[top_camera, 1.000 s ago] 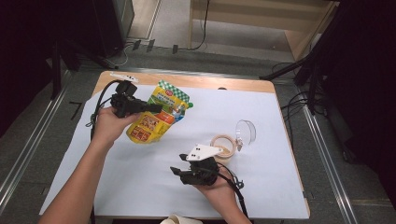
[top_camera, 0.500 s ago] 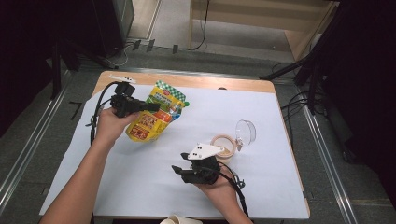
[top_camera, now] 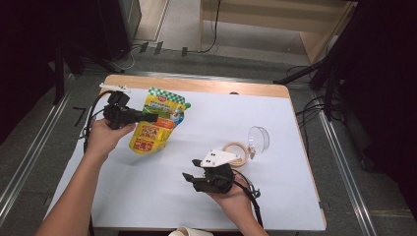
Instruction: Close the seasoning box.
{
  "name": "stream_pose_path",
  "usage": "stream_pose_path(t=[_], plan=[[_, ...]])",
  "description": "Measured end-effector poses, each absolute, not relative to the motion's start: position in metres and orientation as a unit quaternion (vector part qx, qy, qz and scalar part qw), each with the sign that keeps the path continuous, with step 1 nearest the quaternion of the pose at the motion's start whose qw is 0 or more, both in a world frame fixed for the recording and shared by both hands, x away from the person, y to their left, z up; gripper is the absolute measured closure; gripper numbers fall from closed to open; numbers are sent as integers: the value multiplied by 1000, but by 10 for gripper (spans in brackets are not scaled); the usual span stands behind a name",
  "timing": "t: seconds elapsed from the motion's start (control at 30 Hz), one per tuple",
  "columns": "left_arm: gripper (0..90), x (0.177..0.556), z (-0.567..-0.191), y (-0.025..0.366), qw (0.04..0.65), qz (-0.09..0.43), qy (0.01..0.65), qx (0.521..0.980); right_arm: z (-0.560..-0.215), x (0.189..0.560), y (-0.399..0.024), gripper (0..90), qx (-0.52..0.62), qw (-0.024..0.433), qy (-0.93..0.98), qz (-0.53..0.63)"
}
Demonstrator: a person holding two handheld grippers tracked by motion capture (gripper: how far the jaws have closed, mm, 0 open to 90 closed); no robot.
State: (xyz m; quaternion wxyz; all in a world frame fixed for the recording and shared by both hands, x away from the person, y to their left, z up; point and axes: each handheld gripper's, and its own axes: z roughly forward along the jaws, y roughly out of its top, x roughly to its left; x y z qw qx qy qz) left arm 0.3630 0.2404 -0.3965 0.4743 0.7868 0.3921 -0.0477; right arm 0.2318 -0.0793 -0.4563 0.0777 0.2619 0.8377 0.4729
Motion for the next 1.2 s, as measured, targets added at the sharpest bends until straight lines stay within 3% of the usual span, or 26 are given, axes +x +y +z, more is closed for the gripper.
stream_pose_path(t=[0.43, 0.73, 1.2], plan=[[841, 327, -400, 270, 488, -40, 391, 779, -454, 228, -78, 487, 256, 85, 840, 470], [686, 317, -396, 279, 505, -45, 374, 776, -454, 229, -77, 495, 253, 81, 842, 469], [611, 313, -359, 276, 499, -36, 383, 777, -449, 234, -85, 513, 259, 65, 845, 463]])
